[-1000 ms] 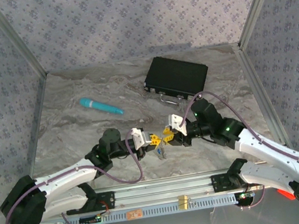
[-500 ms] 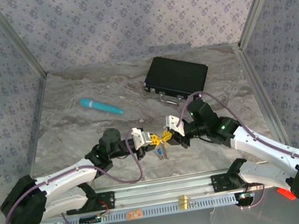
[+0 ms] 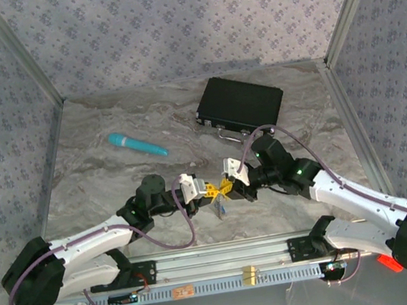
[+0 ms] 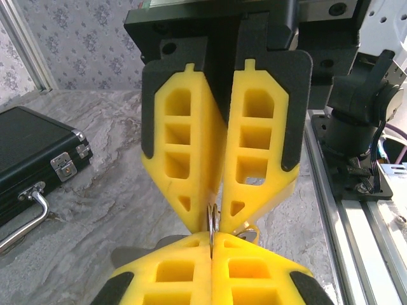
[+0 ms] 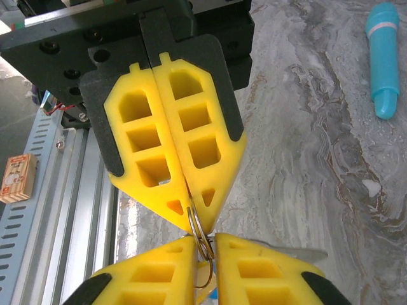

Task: Put the keys on the keyring

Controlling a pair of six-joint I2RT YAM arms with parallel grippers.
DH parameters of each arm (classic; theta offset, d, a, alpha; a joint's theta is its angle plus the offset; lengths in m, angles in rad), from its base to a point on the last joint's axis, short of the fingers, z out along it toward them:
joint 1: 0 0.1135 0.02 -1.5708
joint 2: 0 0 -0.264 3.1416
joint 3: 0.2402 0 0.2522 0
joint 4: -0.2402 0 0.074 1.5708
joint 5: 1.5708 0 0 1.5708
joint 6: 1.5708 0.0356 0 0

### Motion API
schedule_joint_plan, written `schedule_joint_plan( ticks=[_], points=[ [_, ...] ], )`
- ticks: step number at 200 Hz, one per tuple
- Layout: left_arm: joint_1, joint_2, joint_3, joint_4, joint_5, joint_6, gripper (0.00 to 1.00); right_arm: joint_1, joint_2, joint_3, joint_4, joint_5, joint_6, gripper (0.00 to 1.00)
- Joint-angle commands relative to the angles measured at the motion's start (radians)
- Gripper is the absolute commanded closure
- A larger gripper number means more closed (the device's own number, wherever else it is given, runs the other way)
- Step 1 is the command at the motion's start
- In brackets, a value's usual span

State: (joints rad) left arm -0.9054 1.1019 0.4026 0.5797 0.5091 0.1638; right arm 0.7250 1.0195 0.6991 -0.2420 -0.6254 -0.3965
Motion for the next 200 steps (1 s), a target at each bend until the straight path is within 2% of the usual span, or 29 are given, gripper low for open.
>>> schedule_joint_plan(
  ticks=[1, 28, 67, 115, 145, 200],
  points=[
    [-0.01, -0.01, 0.008, 0.106, 0.051, -0.007, 1.0, 0.005, 0.005, -0.005, -0.004, 0.001, -0.008, 0.82],
    [-0.01, -0.011, 0.007, 0.1, 0.047, -0.006, 1.0, 0.005, -0.014, -0.007, -0.005, 0.004, -0.002, 0.81],
    [-0.01, -0.006, -0.002, 0.091, 0.037, -0.002, 1.0, 0.003, -0.085, -0.011, -0.045, 0.036, 0.018, 0.63],
    [-0.01, -0.002, 0.0, 0.098, 0.037, -0.003, 1.0, 0.022, -0.111, -0.036, -0.072, 0.071, 0.048, 0.59],
    [-0.011, -0.007, 0.002, 0.096, 0.039, -0.006, 1.0, 0.028, -0.095, -0.047, -0.069, 0.096, 0.047, 0.63],
    [-0.011, -0.007, 0.002, 0.098, 0.041, -0.006, 1.0, 0.031, -0.086, -0.04, -0.065, 0.097, 0.044, 0.83]
  ],
)
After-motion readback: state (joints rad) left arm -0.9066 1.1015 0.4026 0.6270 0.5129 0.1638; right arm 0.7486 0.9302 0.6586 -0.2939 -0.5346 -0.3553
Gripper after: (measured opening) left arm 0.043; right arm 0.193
